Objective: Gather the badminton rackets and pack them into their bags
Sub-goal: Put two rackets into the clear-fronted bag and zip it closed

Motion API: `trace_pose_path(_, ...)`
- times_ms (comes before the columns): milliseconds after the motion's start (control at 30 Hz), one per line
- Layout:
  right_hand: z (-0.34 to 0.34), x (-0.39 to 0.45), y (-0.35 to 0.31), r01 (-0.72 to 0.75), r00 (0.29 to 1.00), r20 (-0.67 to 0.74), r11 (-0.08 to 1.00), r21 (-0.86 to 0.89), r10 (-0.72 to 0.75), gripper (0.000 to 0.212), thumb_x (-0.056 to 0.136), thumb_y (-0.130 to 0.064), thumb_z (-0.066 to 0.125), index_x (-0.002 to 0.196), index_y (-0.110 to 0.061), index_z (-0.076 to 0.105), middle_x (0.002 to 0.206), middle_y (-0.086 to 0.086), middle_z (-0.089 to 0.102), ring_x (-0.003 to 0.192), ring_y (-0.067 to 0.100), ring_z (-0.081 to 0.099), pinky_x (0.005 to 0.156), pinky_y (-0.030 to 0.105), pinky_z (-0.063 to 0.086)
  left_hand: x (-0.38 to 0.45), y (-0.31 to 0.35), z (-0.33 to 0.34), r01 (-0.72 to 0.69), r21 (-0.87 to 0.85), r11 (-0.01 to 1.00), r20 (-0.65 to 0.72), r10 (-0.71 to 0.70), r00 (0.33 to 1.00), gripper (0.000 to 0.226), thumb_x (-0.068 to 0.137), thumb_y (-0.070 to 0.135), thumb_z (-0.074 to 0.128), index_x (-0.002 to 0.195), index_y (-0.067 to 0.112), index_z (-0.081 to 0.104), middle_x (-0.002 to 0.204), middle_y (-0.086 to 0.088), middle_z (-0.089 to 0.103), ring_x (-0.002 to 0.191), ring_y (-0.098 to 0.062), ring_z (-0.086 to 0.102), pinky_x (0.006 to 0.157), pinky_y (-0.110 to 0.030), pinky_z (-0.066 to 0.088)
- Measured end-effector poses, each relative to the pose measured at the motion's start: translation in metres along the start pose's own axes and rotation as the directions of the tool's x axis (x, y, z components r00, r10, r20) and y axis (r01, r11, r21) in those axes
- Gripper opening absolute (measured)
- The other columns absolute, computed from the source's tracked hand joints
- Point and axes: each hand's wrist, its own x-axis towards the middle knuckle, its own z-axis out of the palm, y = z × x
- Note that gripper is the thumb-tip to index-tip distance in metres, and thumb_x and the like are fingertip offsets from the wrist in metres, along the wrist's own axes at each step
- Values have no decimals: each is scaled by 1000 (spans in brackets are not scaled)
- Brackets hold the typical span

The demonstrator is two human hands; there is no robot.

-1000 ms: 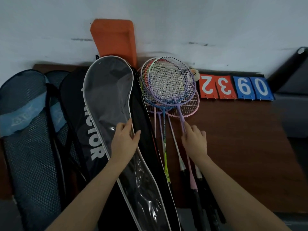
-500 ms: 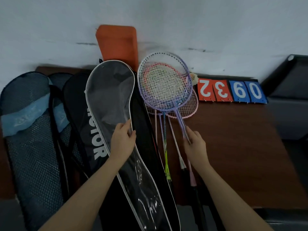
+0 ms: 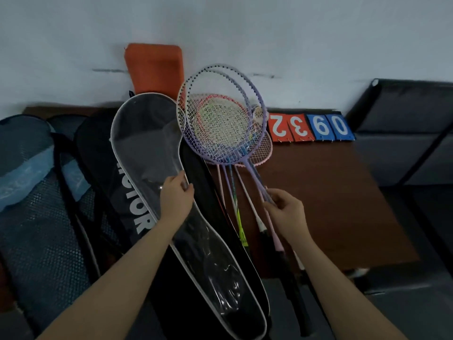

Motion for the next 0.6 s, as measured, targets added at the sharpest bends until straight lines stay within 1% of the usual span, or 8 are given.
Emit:
trace_pose_path(67, 4, -5, 1, -37, 999, 21, 999, 12, 36, 27, 84, -6, 64, 111, -11, 64, 91, 7, 68, 81, 18, 64, 74, 30, 55, 0, -1, 1, -1, 3, 1000, 5, 1, 1000, 5, 86, 10, 57, 85, 7, 53, 78, -6, 45, 68, -18, 42, 70, -33, 39)
trace_pose_path(133, 8, -8, 2, -35, 999, 34, 999, 8, 35, 25, 84, -9, 64, 109, -15, 64, 89, 10, 66, 79, 27, 63, 71, 39, 55, 0, -3, 1, -15, 12, 1000, 5, 15, 1000, 8, 86, 11, 58, 93, 6, 56, 78, -5, 45, 66, -16, 41, 68, -33, 39)
trace_pose_path(167, 11, -9, 3, -29, 999, 31, 1000, 9, 29, 26, 84, -9, 64, 109, -16, 64, 91, 8, 67, 80, 25, 63, 72, 39, 56, 0, -4, 0, -22, 13, 1000, 7, 22, 1000, 10, 86, 11, 58, 94, 5, 56, 78, -6, 45, 66, -16, 41, 67, -32, 38)
trace_pose_path(233, 12, -13, 7, -20, 1000, 10, 1000, 8, 20, 31, 85, -7, 64, 116, -13, 64, 98, 1, 68, 87, 12, 64, 77, 24, 53, 1, -7, -2, -33, 18, 999, 6, 33, 999, 10, 86, 12, 59, 92, 4, 56, 78, -7, 46, 68, -17, 43, 66, -31, 36)
trace_pose_path(300, 10, -18, 10, 0, 1000, -1, 1000, -23, 0, 33, 86, -5, 63, 119, -8, 63, 94, -4, 66, 84, -3, 60, 74, 9, 46, 2, -11, -4, -33, 17, 999, 3, 33, 999, 13, 86, 12, 59, 94, 2, 57, 78, -7, 46, 67, -18, 44, 67, -31, 37)
trace_pose_path(400, 5, -31, 17, 4, 1000, 2, 996, -88, -4, 32, 86, -2, 62, 117, -7, 63, 80, -10, 60, 69, -7, 55, 62, 8, 42, 6, -15, -3, -27, 26, 999, -1, 27, 1000, 23, 87, 13, 58, 105, -2, 57, 79, -7, 45, 69, -18, 42, 65, -25, 27)
trace_pose_path(533, -2, -47, 22, -9, 1000, 0, 995, -98, 9, 34, 84, 0, 63, 116, -11, 65, 83, -4, 62, 71, 1, 57, 63, 15, 46, 5, -10, 8, 28, 14, 1000, -9, -28, 1000, 9, 87, 11, 55, 83, 4, 53, 82, -10, 47, 70, -21, 43, 66, -25, 26)
trace_pose_path(600, -5, -51, 25, -24, 1000, 16, 995, -102, 25, 33, 83, -2, 65, 114, -12, 66, 86, -1, 64, 76, 10, 59, 68, 24, 48, 3, -7, 12, 59, -4, 998, -52, -60, 997, 17, 86, 7, 53, 72, 5, 44, 82, -12, 47, 64, -18, 39, 61, -24, 22)
